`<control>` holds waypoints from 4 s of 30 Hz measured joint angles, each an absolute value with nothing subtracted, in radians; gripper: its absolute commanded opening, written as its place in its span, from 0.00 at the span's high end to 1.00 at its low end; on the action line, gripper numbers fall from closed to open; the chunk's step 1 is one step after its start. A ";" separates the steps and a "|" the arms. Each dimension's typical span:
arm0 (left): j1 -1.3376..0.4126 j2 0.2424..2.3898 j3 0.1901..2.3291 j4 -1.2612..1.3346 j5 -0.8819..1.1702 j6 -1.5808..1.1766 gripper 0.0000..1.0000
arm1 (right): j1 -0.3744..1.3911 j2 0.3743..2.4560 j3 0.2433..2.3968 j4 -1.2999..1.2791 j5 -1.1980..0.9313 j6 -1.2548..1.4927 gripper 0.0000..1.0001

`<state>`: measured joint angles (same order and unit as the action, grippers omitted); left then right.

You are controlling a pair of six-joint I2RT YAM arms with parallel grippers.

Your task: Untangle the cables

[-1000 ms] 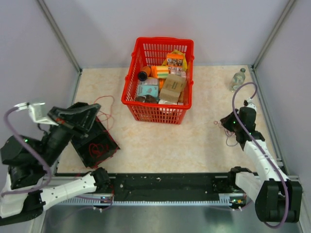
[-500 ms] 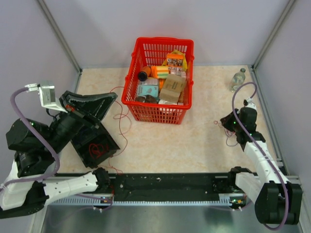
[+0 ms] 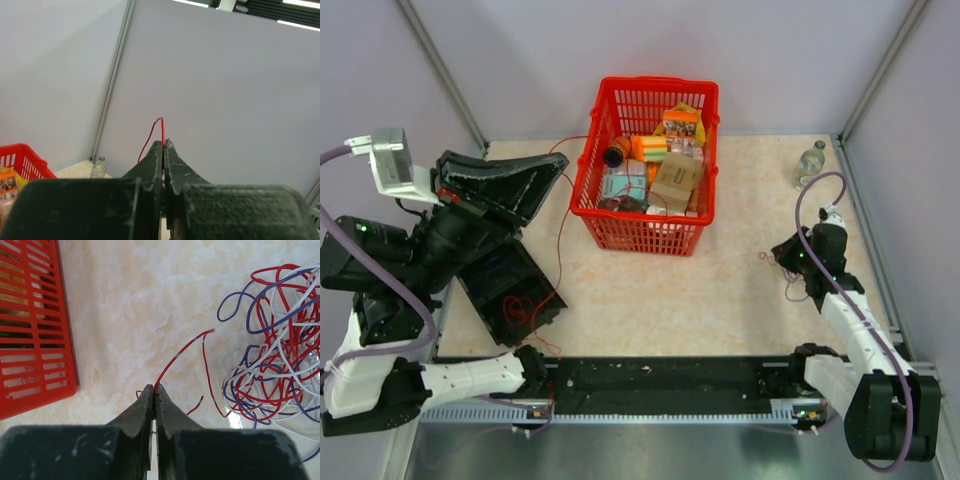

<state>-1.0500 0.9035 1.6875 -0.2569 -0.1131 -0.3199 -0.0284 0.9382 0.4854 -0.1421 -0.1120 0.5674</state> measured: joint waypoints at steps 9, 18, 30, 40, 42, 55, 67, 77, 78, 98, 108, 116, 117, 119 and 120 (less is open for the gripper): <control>-1.050 1.023 1.835 -0.182 -0.009 -0.342 1.00 | -0.015 0.960 0.484 -0.139 -0.181 0.558 0.06; -1.050 1.016 1.715 -0.181 -0.040 -0.340 1.00 | 0.270 0.677 0.485 -0.345 -0.206 0.507 0.03; -1.050 0.939 1.672 -0.202 -0.104 -0.328 1.00 | 1.234 1.071 0.550 0.284 -0.019 0.326 0.04; -1.050 0.828 1.616 -0.211 -0.179 -0.305 1.00 | 1.370 1.674 0.942 0.657 0.066 0.227 0.08; -1.050 0.825 1.609 -0.211 -0.185 -0.300 1.00 | 1.379 1.730 1.000 0.682 0.080 0.227 0.10; -1.050 0.818 1.593 -0.237 -0.207 -0.269 1.00 | 1.437 1.880 1.060 0.730 0.124 0.233 0.21; -1.050 0.813 1.592 -0.249 -0.226 -0.254 1.00 | 1.494 1.680 0.953 0.527 0.295 0.171 0.14; -1.050 0.809 1.580 -0.261 -0.228 -0.252 1.00 | 1.497 1.794 1.080 0.545 0.157 0.141 0.17; -1.050 0.809 1.580 -0.262 -0.229 -0.252 1.00 | 1.497 1.825 1.097 0.543 0.168 0.139 0.19; -1.050 0.749 1.499 -0.292 -0.288 -0.253 1.00 | 1.481 1.713 0.949 0.614 0.405 0.097 1.00; -1.050 0.719 1.119 -0.392 -0.356 -0.331 1.00 | 1.330 1.070 0.607 0.442 0.350 0.255 1.00; -1.050 0.756 0.754 -0.361 -0.145 -0.465 1.00 | 1.291 0.964 0.384 0.307 0.270 0.374 1.00; -1.050 0.764 0.728 -0.351 -0.122 -0.479 1.00 | 1.272 0.962 0.363 0.307 0.254 0.392 1.00; -1.050 0.799 0.699 -0.329 -0.079 -0.501 1.00 | 1.223 0.973 0.328 0.327 0.212 0.427 1.00; -1.050 0.828 0.695 -0.316 -0.057 -0.508 1.00 | 1.203 0.986 0.318 0.335 0.196 0.442 1.00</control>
